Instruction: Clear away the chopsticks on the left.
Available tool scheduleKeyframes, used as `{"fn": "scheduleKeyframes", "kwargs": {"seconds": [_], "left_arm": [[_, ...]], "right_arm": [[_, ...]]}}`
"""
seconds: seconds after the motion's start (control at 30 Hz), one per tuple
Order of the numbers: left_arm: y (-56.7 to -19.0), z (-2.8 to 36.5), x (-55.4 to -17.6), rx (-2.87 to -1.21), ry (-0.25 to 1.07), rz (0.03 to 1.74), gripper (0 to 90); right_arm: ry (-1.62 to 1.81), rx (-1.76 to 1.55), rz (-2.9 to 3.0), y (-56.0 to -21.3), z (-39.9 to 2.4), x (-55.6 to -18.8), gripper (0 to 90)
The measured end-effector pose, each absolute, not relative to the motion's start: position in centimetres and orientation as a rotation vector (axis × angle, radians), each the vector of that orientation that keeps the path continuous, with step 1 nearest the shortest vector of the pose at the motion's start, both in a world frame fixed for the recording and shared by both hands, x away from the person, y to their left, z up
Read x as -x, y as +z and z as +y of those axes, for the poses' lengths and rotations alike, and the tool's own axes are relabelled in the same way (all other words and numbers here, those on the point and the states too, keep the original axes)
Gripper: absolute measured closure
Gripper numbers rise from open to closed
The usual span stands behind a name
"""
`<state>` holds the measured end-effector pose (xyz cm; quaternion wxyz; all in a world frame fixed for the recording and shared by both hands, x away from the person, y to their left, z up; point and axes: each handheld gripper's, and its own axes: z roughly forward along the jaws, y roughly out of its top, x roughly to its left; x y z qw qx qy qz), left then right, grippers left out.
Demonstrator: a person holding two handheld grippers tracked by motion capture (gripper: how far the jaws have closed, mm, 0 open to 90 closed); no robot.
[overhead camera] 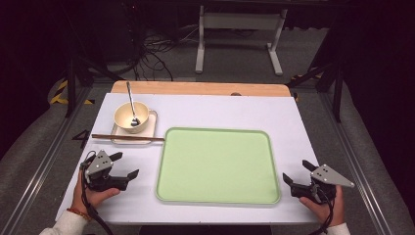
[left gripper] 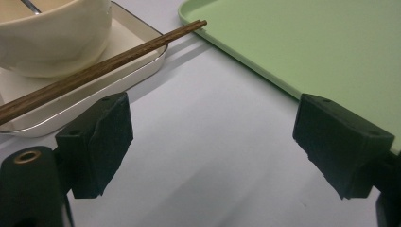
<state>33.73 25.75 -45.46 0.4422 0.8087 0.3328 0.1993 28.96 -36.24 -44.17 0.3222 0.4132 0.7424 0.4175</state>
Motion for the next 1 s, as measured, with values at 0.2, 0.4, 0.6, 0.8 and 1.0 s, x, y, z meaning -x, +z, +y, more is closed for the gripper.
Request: {"fn": "scheduleKeyframes", "kwargs": {"seconds": [0.2, 0.4, 0.6, 0.8, 1.0], "left_arm": [[-45.5, 25.0, -33.5, -2.026, 0.487, 0.83, 13.9], [-45.6, 24.2, -33.6, -2.051, 0.478, 0.805, 14.8], [-45.9, 22.4, -33.7, -2.104, 0.468, 0.758, 15.5], [-46.0, 21.2, -33.9, -2.117, 0.436, 0.724, 18.0], [-46.1, 20.3, -34.6, -2.128, 0.393, 0.729, 22.2]], "right_arm": [[1.091, -1.08, 1.968, -44.3, -36.0, -29.2, 15.6], [1.087, -1.082, 1.982, -44.3, -35.9, -29.3, 15.7], [1.128, -1.07, 2.008, -44.3, -35.7, -29.1, 17.0], [1.104, -1.061, 2.044, -44.5, -35.0, -29.4, 17.9], [1.087, -1.066, 2.038, -44.6, -34.9, -29.6, 17.8]]}}
